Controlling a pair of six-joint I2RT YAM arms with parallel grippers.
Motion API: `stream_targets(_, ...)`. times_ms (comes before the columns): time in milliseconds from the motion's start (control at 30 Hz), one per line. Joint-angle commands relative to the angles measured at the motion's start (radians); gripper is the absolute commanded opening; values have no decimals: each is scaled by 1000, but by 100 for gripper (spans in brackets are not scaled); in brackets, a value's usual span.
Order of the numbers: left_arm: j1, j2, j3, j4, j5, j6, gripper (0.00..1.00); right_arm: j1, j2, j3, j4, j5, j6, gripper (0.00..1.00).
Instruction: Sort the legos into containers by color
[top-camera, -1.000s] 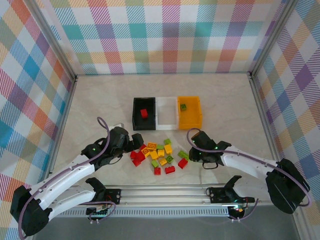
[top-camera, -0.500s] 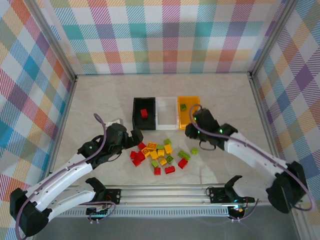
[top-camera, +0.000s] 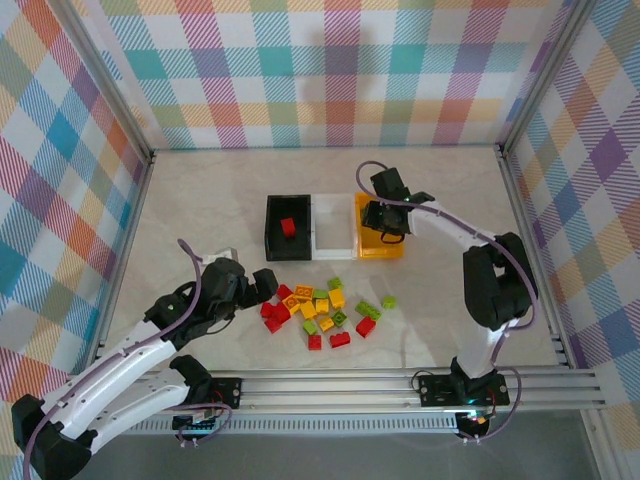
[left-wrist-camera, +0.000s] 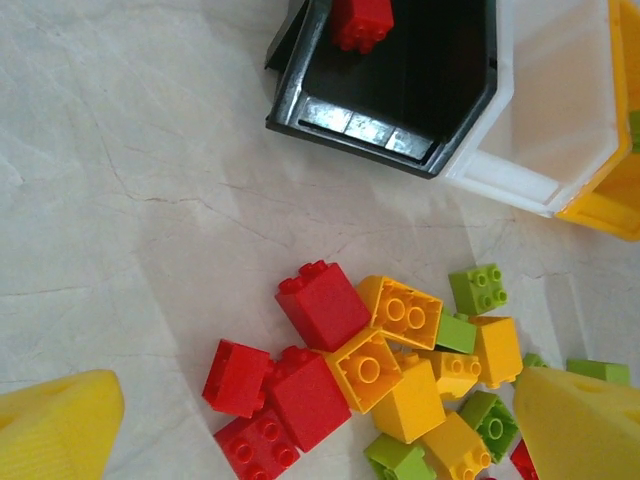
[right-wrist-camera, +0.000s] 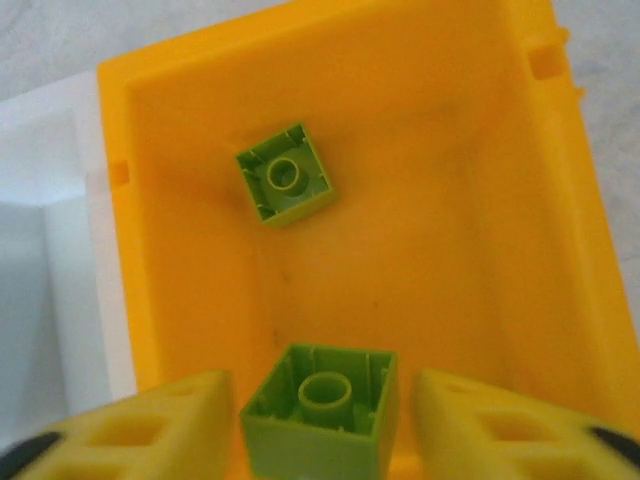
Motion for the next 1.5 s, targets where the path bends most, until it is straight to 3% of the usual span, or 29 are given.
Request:
stream_targets(0,-7,-17,-12,-39,-18,-5,100,-4,-21,49,-8,-18,-13,62)
stream_targets(200,-8,-14,0,-45,-4,13,100,12,-162,-24,14,-122,-48,68)
stream_targets(433,-8,54,-3,-33,45,27,100,120,-406,-290,123,-247,-75,70)
stream_targets(533,-7,85,-4,-26,63,35,99,186,-515,-415,168,-266,-68,77)
stream_targets(800,-8,197,-60,29,80,33,76,276,-669,-619,211,-225,-1,79)
stream_targets(1267,3,404,-105,240,34,61,62,277,-737,-686,211,-192,17,79)
stream_targets(1467,10,463,-111,243,3,58,49,277,-789,-697,186,-167,12,79)
